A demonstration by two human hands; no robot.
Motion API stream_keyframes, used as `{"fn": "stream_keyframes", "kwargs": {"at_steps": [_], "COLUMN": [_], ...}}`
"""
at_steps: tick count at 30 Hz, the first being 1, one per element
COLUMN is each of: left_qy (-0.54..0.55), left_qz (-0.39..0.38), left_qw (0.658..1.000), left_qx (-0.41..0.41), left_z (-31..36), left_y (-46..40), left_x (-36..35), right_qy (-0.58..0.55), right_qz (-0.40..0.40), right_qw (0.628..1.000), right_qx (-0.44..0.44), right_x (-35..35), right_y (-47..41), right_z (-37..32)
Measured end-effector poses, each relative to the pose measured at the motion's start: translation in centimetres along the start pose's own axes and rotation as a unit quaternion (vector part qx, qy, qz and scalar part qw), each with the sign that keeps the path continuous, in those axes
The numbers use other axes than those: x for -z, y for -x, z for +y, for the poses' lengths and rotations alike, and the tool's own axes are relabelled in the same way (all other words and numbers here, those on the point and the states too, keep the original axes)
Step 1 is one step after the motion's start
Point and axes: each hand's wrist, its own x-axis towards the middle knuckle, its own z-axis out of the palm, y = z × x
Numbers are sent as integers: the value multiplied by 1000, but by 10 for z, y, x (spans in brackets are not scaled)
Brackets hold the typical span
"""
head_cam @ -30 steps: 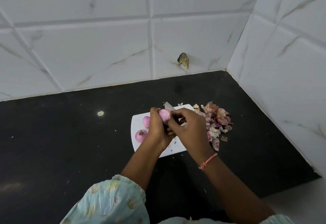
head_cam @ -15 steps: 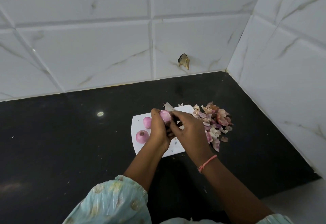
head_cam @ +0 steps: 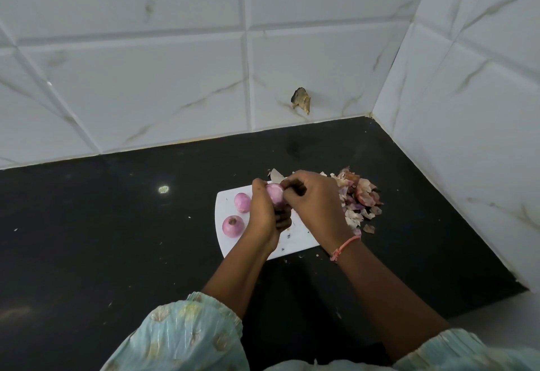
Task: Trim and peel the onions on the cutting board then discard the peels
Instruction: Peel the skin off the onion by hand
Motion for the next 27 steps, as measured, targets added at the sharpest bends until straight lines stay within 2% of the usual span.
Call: {"fn": "stream_keyframes", "kwargs": {"at_steps": [2, 6, 9, 13, 17, 19, 22, 27], "left_qy": [-11, -19, -22, -15, -13, -4, 9, 23], "left_qz": [6, -12, -37, -57, -20, -3, -14, 7], "left_qw": [1000, 1000, 999, 998, 999, 1000, 1000, 999], "left_qx": [-9, -8, 6, 31, 29, 22, 1, -23], "left_z": [0, 6, 7, 8, 4, -1, -4, -11], "left_y": [-3, -12, -11, -10, -12, -16, -14, -11], "left_x": [1, 6, 8, 9, 9, 10, 9, 5], "right_qy": [-8, -60, -74, -13, 46, 14, -77, -82], "right_qz": [9, -34, -7, 19, 18, 18, 31, -6], "right_qw": [1000, 997, 997, 995, 992, 995, 996, 995], "right_qx": [21, 31, 33, 94, 118, 99, 18, -47], "right_x": [1, -2, -5, -8, -16, -18, -15, -9], "right_y": [1, 9, 13, 17, 17, 17, 16, 7], "right_z": [0, -1, 7, 13, 16, 14, 6, 3]}}
